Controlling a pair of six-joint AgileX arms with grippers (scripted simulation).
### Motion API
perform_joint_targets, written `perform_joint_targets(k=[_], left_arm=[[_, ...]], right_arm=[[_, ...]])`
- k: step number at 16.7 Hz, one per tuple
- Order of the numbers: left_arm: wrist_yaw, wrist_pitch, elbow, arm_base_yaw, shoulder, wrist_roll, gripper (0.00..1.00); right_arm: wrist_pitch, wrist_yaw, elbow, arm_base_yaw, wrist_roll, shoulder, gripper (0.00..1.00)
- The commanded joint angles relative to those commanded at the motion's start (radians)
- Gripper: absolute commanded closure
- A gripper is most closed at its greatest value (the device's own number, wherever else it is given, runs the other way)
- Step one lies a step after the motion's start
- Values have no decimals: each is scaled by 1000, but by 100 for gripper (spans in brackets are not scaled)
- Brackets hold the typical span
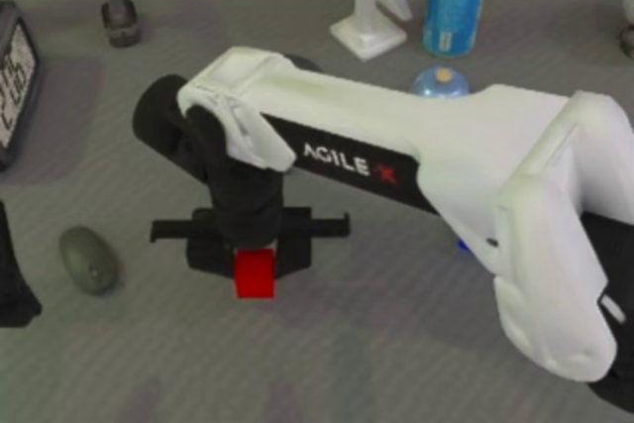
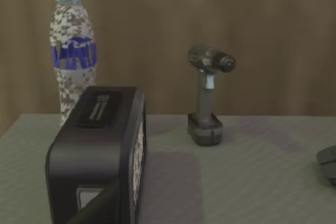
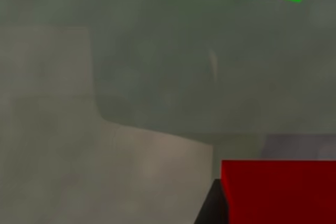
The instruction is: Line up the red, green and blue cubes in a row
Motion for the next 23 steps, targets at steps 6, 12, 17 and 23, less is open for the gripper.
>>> perform_joint_targets(k=[6, 12, 17, 23], left_arm=[[0, 0, 0, 0, 0, 0, 0], [0, 0, 0, 0, 0, 0, 0], [0, 0, 0, 0, 0, 0, 0], [0, 0, 0, 0, 0, 0, 0]], right_arm=[[0, 0, 0, 0, 0, 0, 40], [0, 0, 0, 0, 0, 0, 0], [0, 0, 0, 0, 0, 0, 0], [-41, 0, 42, 2, 0, 4, 0]])
